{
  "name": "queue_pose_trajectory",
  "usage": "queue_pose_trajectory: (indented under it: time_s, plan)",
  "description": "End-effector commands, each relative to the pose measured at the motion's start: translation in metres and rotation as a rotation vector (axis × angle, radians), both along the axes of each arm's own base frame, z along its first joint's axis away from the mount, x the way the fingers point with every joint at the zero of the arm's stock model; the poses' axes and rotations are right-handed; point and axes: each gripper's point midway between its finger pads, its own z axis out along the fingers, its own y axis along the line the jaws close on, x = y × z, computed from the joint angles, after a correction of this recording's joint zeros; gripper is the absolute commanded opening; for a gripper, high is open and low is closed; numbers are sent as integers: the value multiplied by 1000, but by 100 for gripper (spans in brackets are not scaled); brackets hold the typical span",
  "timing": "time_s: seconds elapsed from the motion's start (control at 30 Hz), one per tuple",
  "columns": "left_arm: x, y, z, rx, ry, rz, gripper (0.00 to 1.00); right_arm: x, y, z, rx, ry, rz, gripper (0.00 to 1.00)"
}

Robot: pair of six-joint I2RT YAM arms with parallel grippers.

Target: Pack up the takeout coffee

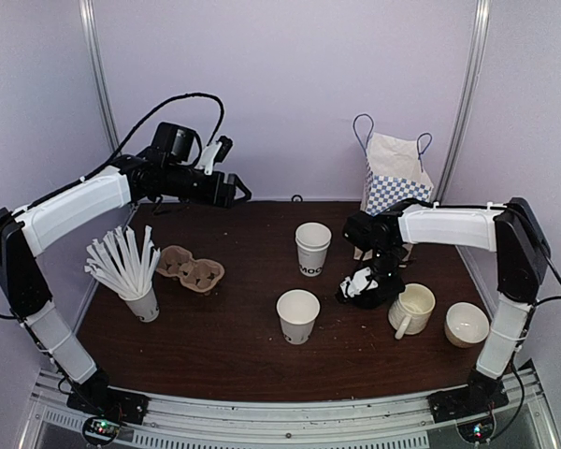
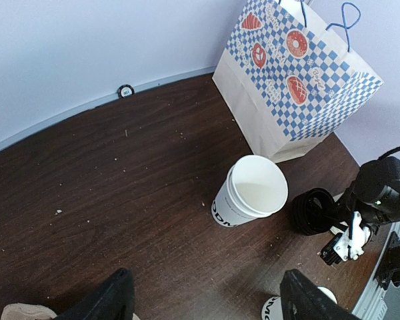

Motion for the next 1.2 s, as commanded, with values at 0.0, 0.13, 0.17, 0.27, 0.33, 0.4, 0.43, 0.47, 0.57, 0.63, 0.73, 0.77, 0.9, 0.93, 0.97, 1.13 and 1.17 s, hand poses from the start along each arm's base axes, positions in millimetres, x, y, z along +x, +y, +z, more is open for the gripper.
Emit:
queue_pose_trajectory:
  time_s: [0.0, 0.13, 0.17, 0.27, 0.33, 0.4, 0.43, 0.47, 0.57, 0.63, 0.73, 0.77, 0.9, 0.93, 0.97, 1.13, 1.17]
  plan:
    - [1, -10, 12, -26, -28, -37, 79, 1, 0, -3, -22, -12, 7, 30]
    - [1, -11, 12, -28, -26, -39, 79, 1, -1, -1, -20, -14, 3, 25]
    - [1, -10, 12, -29, -25, -39, 79, 1, -1, 0, -20, -15, 2, 23]
    - [1, -10, 11, -27, -23, -36, 79, 0, 0, 3, -12, -14, -4, 16]
    - [1, -10, 12, -29, -25, -36, 79, 0, 2, 5, -3, -11, -10, 13]
    - [1, -10, 12, -30, -23, -37, 79, -1, 2, 5, 1, -10, -16, 13]
    - [1, -11, 12, -29, -22, -37, 79, -1, 2, 6, 0, -7, -20, 12]
    - [1, -11, 11, -29, -22, -37, 79, -2, 2, 7, 3, -4, -23, 12]
    - [2, -10, 12, -29, -23, -34, 79, -7, 4, 15, 18, 13, -34, 11]
    - [1, -11, 11, -29, -21, -37, 79, -11, 6, 22, 42, 23, -43, 11]
    - [2, -11, 11, -30, -20, -36, 79, -14, 10, 31, 74, 30, -59, 10]
    - [1, -11, 10, -30, -18, -39, 79, -13, 11, 33, 80, 28, -64, 10]
    - [3, -12, 10, -36, -25, -35, 79, -15, 19, 50, 139, 36, -97, 8]
    - [4, -11, 9, -37, -27, -23, 78, -18, 26, 58, 184, 49, -109, 8]
    - [5, -11, 8, -37, -35, -16, 78, -21, 34, 70, 238, 69, -133, 8]
    - [1, -11, 17, -85, -193, -40, 79, -43, 98, 179, 667, 222, -199, 8]
    - [-4, -11, 22, -114, -243, -52, 79, -46, 108, 198, 753, 255, -206, 8]
